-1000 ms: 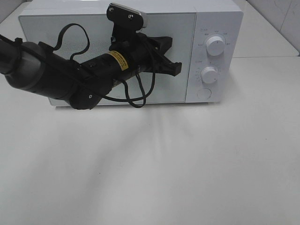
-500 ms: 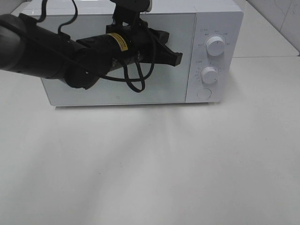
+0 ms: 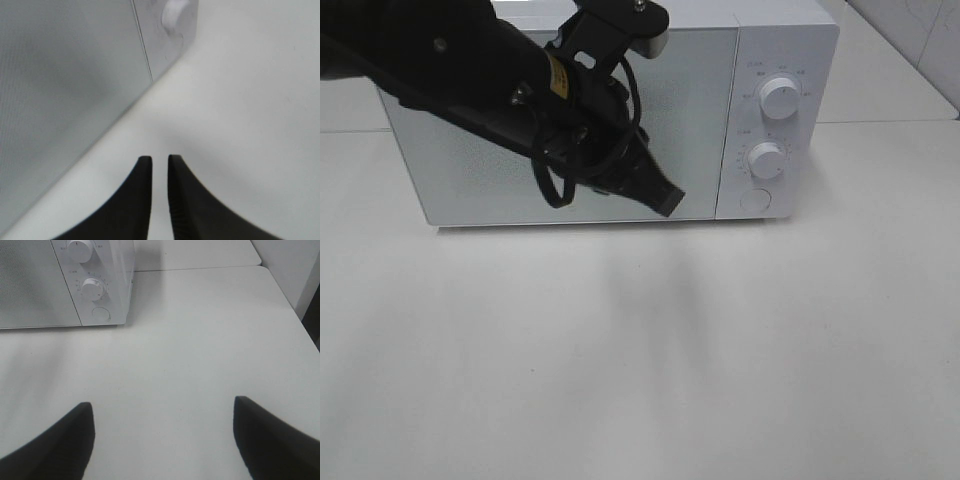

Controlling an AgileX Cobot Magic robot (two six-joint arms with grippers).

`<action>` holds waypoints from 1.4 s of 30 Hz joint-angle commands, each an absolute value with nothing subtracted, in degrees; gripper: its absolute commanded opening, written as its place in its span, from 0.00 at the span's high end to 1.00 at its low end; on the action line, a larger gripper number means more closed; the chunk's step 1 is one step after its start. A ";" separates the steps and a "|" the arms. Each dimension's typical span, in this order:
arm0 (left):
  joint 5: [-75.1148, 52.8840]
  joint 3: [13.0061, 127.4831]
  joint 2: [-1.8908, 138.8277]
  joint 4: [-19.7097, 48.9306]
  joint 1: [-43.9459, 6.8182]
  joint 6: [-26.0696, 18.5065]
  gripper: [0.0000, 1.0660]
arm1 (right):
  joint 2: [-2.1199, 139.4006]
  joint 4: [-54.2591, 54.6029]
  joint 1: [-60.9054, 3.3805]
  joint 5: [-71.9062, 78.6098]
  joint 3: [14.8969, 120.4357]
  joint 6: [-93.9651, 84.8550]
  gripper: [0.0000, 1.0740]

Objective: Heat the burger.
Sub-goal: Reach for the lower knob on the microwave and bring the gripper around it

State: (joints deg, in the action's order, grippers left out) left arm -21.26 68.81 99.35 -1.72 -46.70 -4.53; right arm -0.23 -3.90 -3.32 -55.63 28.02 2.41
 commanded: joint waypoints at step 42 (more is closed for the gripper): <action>-70.53 62.68 70.59 -0.80 -3.21 -0.80 0.05 | -1.89 -3.84 -3.32 -55.29 27.96 2.12 0.29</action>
